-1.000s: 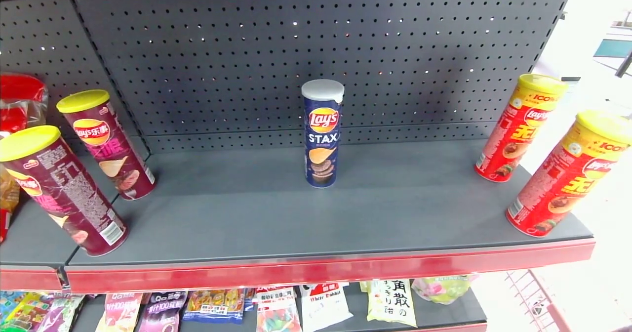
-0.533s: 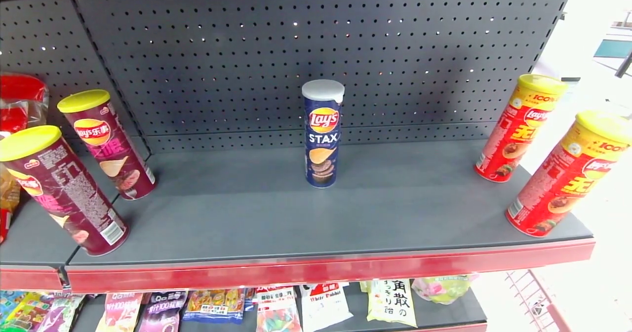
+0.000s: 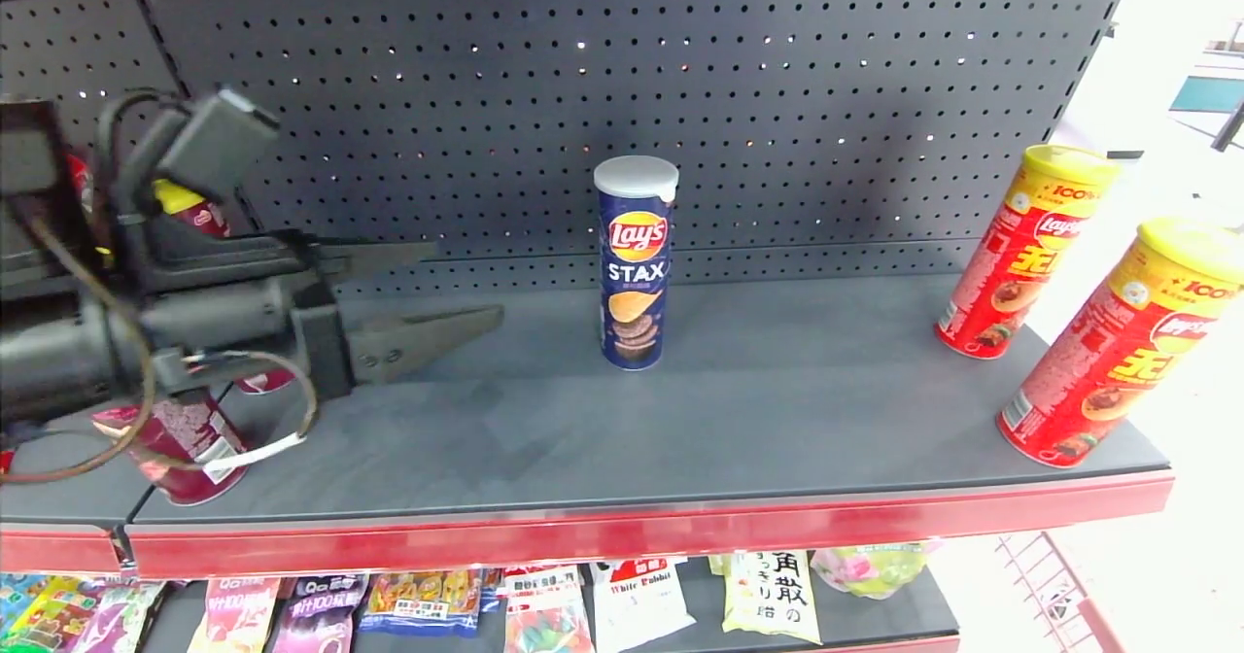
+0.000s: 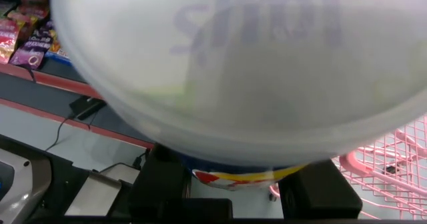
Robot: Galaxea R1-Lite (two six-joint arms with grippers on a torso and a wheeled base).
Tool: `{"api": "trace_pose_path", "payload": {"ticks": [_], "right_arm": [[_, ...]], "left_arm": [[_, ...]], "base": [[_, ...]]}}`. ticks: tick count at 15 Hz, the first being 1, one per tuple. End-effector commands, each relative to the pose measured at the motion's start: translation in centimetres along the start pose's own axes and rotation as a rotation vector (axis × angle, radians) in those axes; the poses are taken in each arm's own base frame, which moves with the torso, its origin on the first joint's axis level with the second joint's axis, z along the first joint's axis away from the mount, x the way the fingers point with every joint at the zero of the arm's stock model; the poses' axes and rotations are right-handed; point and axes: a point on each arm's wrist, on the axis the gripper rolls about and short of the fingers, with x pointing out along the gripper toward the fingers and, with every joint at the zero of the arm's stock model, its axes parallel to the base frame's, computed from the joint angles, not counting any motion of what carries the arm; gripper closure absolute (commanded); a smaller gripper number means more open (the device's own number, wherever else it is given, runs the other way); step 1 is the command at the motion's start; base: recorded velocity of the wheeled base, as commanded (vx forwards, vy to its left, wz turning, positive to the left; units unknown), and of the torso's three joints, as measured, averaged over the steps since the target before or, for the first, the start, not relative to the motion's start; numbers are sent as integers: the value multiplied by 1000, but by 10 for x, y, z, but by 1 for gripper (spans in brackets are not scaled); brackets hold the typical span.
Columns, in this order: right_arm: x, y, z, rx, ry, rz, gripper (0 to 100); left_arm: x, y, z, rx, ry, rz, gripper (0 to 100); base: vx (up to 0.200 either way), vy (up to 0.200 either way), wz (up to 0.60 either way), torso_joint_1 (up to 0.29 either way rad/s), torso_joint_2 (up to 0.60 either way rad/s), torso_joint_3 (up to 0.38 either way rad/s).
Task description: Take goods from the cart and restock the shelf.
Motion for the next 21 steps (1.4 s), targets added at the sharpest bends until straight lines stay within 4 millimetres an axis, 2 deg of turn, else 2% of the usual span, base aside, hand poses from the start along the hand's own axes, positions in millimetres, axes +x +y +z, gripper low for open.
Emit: {"api": "trace_pose_path", "payload": {"ticks": [1,5,9,21], "right_arm": [[0,0,0,-1,-1,1,100],[0,0,0,-1,-1,1,100],[-1,0,1,-1,-4,-1,100],[0,0,0,0,3,0,100]], "left_arm": [[78,24,-22,-28,66,-100,0],[123,45,-31,66,74,-108,0],[151,56,-20,94,25,-116,0],[187,70,-9,104,-37,-118,0]], "base": [[0,0,0,0,0,0],[0,0,0,0,0,0],[0,0,0,0,0,0],[0,0,0,0,0,0]]}}
